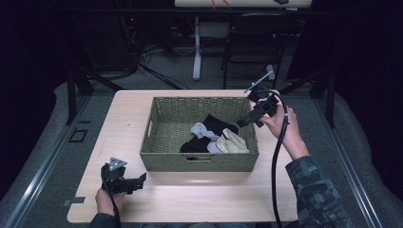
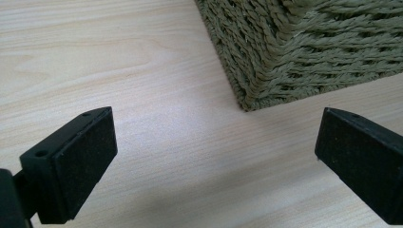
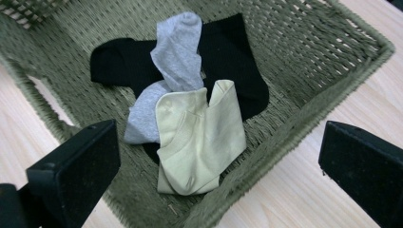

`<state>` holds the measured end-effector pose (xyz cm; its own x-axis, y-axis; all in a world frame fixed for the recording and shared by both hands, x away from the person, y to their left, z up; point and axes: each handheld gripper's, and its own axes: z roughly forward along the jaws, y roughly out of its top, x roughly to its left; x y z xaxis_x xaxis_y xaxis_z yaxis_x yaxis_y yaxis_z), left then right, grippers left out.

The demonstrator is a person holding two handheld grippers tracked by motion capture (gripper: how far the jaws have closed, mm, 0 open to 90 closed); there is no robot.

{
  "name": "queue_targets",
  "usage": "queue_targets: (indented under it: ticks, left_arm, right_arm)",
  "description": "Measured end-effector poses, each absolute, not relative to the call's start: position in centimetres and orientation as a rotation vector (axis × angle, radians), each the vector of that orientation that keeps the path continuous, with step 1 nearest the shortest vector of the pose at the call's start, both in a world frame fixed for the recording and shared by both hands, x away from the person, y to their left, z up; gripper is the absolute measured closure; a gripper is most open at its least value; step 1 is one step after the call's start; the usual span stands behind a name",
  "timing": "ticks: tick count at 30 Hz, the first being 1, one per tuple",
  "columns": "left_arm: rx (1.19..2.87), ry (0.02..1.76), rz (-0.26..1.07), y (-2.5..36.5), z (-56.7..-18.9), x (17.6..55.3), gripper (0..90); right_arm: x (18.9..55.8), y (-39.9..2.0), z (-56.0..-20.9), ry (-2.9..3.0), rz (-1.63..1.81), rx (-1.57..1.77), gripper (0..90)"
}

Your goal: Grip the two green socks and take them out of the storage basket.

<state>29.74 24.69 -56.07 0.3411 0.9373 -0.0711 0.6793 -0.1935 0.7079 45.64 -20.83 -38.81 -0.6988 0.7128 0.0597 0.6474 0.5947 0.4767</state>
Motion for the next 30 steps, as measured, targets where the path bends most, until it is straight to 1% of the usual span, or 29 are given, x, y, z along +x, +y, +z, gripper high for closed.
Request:
queue_targets:
  ticks: [7,10,12,19,24,26,27,28,30]
  left_arm:
    - [1.951,1.410,0.507,24.7,-56.0,29.7,0.0]
    - [1.953,1.411,0.506,24.7,-56.0,29.7,0.0]
    - [1.951,1.410,0.507,24.7,-56.0,29.7,0.0]
    - [1.950,1.409,0.507,24.7,-56.0,29.7,0.0]
    - [1.952,1.409,0.509,24.7,-56.0,29.7,0.0]
    - [1.951,1.409,0.509,24.7,-56.0,29.7,0.0]
    - [1.952,1.410,0.509,24.7,-56.0,29.7,0.0]
    - [1.951,1.410,0.509,24.7,-56.0,29.7,0.0]
    - [1.951,1.409,0.510,24.7,-56.0,29.7,0.0]
  right_arm:
    - [47.3,-18.3,-40.6,2.729,0.630,1.141,0.0]
    - [47.8,-17.9,-41.1,2.737,0.610,1.147,0.0]
    - [48.3,-17.4,-41.7,2.742,0.579,1.165,4.5]
    - [49.0,-16.6,-42.9,2.753,0.542,1.180,9.9]
    - [49.4,-16.2,-43.9,2.749,0.483,1.206,16.7]
    - [49.4,-15.8,-44.5,2.732,0.457,1.224,23.6]
    - [49.4,-15.8,-44.5,2.732,0.457,1.224,23.6]
    - [49.4,-15.7,-44.8,2.728,0.455,1.232,26.1]
    - [49.5,-15.5,-45.6,2.728,0.422,1.234,33.4]
